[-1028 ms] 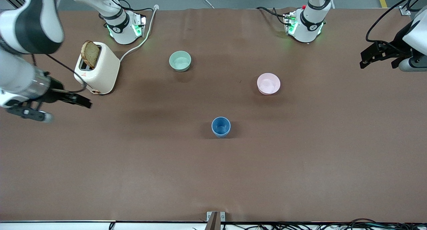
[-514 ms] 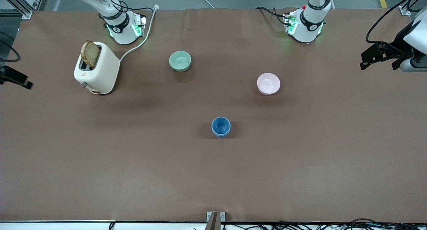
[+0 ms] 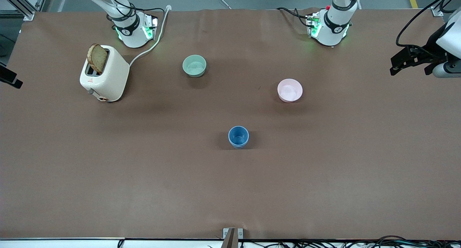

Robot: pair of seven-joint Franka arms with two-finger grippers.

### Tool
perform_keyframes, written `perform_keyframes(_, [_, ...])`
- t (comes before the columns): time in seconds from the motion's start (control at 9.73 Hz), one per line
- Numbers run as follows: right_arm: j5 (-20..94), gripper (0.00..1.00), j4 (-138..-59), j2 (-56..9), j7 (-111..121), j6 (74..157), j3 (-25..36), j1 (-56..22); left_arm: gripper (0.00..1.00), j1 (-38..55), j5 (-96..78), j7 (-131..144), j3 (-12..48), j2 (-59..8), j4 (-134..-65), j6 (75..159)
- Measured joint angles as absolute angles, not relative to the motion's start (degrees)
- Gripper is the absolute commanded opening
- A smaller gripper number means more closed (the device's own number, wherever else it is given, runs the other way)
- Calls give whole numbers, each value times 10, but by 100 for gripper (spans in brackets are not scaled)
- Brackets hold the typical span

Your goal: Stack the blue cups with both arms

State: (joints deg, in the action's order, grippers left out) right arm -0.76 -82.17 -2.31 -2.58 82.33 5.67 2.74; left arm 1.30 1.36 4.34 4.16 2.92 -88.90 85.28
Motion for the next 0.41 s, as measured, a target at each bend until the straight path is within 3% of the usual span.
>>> perform_keyframes(0.41, [-8, 100, -822, -23, -26, 815, 52, 15, 100, 13, 16, 44, 41, 29, -884, 853])
